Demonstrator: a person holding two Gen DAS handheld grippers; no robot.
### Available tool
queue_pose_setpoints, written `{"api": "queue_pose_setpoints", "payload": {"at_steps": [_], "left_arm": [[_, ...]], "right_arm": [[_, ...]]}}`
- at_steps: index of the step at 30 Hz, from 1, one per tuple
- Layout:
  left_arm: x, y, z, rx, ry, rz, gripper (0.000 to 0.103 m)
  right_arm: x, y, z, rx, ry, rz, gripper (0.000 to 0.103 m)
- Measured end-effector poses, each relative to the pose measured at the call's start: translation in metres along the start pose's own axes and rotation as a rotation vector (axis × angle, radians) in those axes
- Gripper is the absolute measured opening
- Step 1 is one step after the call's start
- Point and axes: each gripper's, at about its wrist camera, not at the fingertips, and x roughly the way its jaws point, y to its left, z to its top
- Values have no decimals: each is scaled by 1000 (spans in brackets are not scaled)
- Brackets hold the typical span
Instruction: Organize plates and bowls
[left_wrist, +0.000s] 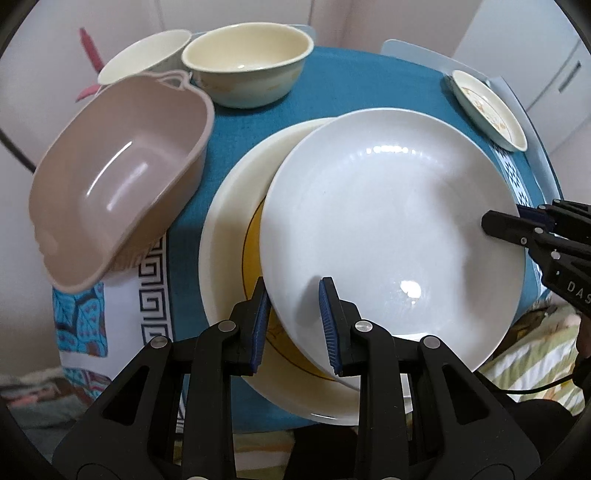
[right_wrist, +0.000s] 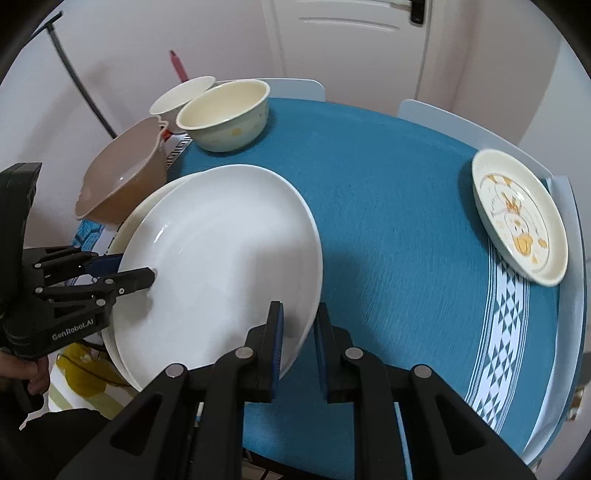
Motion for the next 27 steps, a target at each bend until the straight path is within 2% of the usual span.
{"api": "queue_pose_setpoints", "payload": {"at_steps": [5, 13, 20, 24, 27], "left_arm": [[0, -3, 4, 58, 0, 51, 24], [-2, -17, 1, 168, -14, 207, 24], [-4, -26, -4, 202, -23, 262, 24], [-6, -35, -6, 251, -47, 328, 24], [-7, -34, -8, 249, -54, 335, 24]], "right_arm": [[-1, 4, -4, 34, 0, -37, 15], [-1, 13, -11, 40, 4, -63, 15], [2, 22, -11, 27, -12, -121, 15], [3, 26, -11, 20, -14, -143, 15], [4, 31, -11, -6, -12, -170, 15]]}}
